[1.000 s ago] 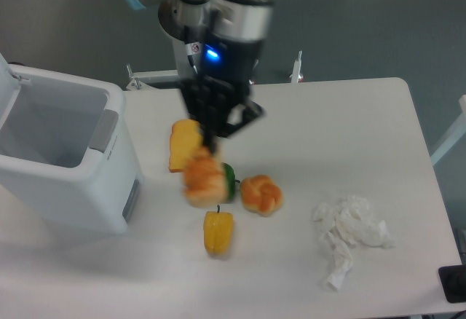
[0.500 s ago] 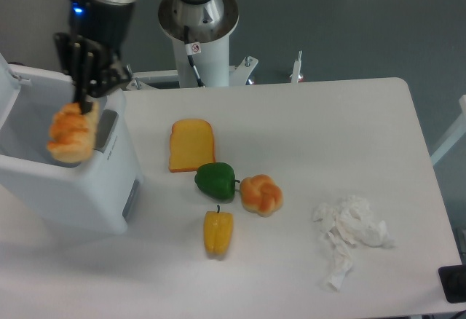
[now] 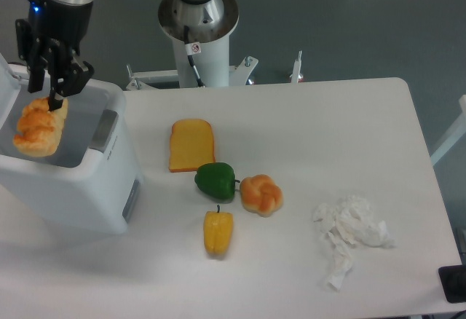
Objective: Place the square bread in the trash can
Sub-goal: 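Lower the bun into the bin and open the gripper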
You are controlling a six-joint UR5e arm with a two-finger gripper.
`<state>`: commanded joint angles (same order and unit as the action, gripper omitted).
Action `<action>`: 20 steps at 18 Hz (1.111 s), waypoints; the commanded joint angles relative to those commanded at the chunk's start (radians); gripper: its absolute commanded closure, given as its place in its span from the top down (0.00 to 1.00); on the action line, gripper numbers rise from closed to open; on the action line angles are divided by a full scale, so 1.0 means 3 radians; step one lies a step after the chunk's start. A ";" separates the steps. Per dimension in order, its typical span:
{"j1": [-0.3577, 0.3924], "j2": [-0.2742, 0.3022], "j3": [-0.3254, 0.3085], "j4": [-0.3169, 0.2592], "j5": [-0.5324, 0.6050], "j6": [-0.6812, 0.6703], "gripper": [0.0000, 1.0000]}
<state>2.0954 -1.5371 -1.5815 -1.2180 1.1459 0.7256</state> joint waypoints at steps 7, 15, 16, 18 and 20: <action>-0.0010 -0.0020 -0.0133 -0.0036 0.0000 -0.0005 1.00; -0.0066 -0.0051 -0.0215 -0.0061 0.0010 -0.0031 1.00; -0.0066 -0.0056 -0.0215 -0.0056 0.0015 -0.0031 1.00; -0.0066 -0.0061 -0.0215 -0.0056 0.0025 -0.0031 1.00; -0.0031 -0.0082 -0.0205 -0.0036 0.0026 -0.0015 1.00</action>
<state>2.0861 -1.5616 -1.6429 -1.2287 1.1536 0.7209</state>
